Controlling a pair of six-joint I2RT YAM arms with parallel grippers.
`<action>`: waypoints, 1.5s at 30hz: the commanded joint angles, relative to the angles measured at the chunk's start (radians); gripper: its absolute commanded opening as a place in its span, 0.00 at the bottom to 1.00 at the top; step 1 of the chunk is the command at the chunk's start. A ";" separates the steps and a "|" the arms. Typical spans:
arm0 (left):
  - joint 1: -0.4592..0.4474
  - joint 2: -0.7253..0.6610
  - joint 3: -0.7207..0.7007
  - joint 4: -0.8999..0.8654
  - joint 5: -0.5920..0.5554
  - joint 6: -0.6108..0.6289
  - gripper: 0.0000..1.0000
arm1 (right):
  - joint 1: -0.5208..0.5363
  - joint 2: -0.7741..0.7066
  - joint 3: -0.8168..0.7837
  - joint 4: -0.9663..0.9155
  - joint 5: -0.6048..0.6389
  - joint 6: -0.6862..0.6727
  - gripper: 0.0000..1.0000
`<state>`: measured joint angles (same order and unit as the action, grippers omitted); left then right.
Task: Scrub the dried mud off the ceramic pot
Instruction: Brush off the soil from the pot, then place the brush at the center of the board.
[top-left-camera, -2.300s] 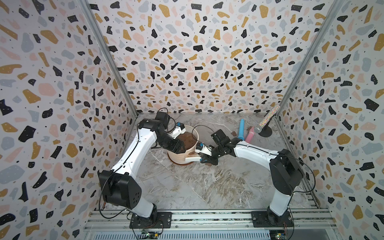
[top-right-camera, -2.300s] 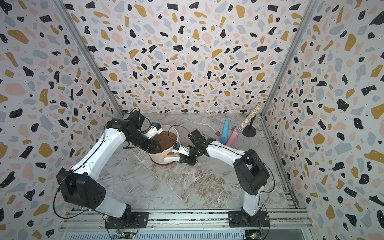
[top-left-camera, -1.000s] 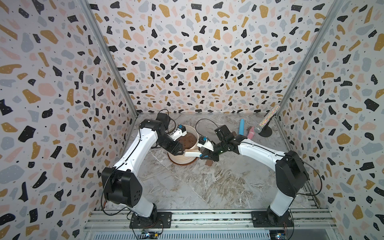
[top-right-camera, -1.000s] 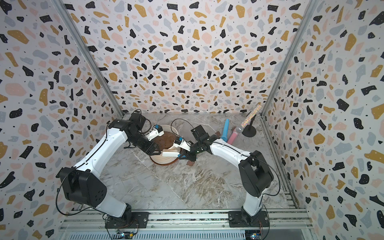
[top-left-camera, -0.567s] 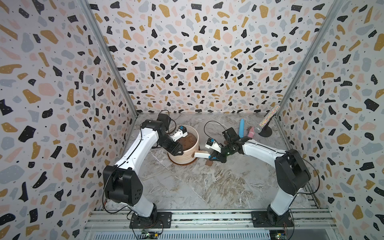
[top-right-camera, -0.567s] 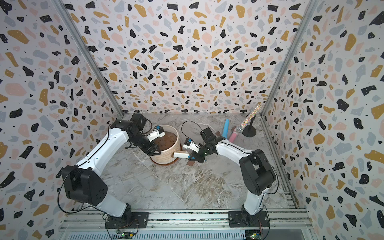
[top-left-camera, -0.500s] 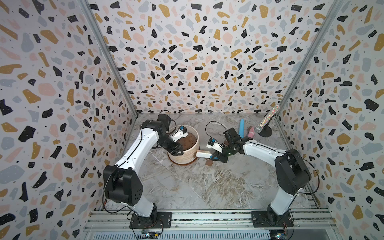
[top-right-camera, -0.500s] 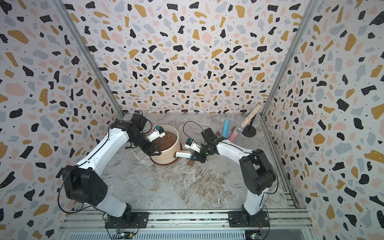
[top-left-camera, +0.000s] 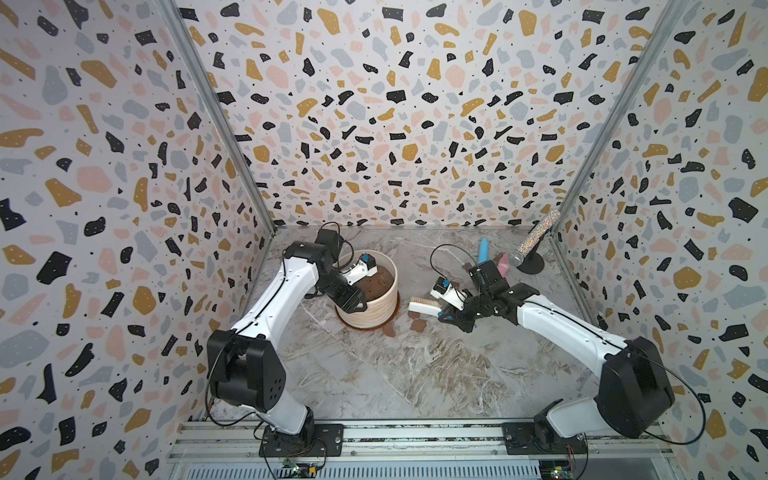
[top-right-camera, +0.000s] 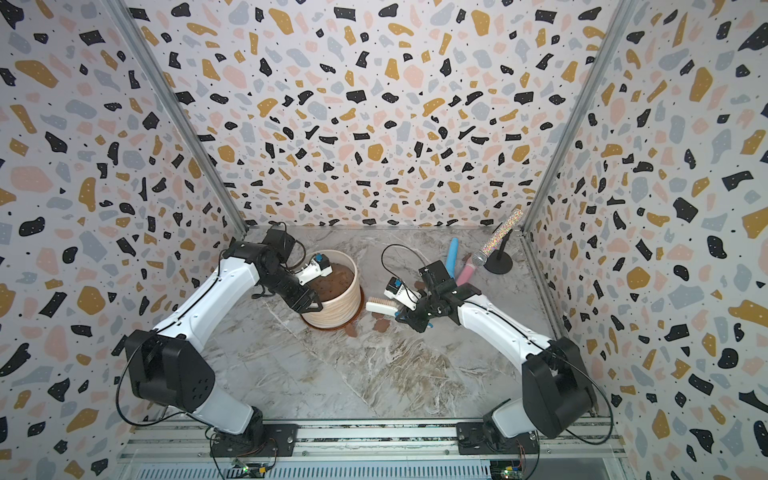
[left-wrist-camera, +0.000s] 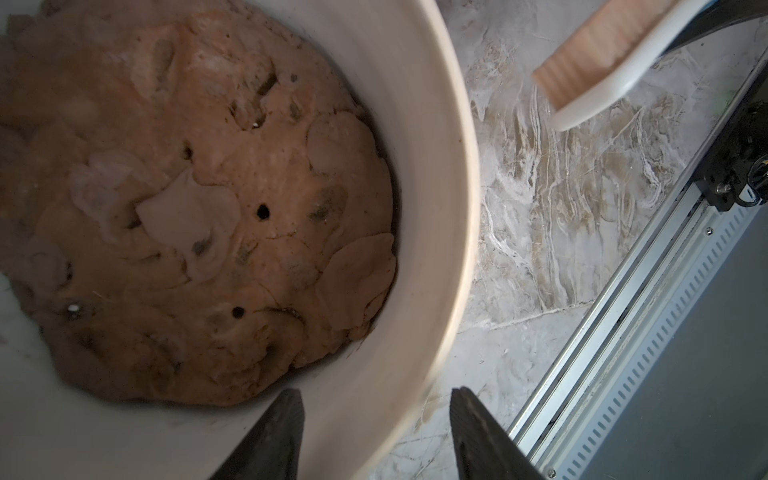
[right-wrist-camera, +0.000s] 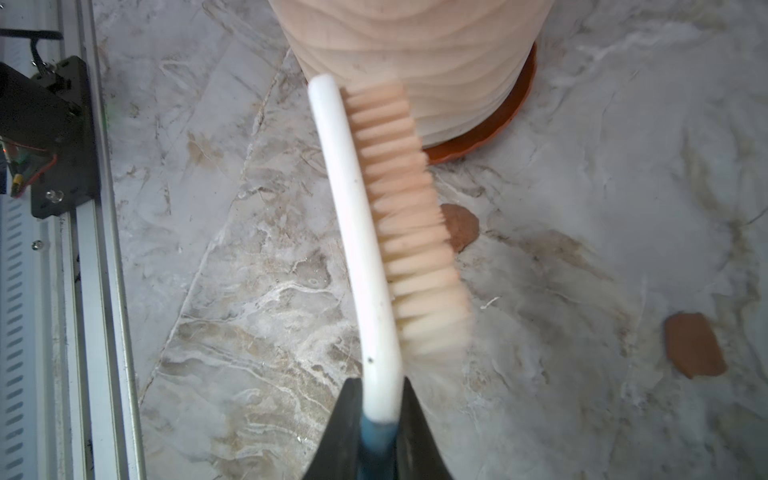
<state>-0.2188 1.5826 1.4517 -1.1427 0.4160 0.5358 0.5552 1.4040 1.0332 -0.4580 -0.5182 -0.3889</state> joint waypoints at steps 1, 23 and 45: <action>0.002 -0.028 -0.010 -0.058 0.012 0.028 0.59 | 0.010 -0.069 0.022 -0.033 0.009 0.039 0.00; 0.211 -0.408 -0.089 0.139 -0.326 -0.304 1.00 | 0.003 -0.234 -0.067 -0.320 0.882 0.980 0.00; 0.521 -0.384 -0.317 0.229 -0.331 -0.371 1.00 | -0.036 0.058 -0.223 -0.176 0.714 1.035 0.04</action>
<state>0.2966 1.1919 1.1500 -0.9470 0.0704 0.1570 0.5274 1.4471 0.8253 -0.6575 0.2447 0.6708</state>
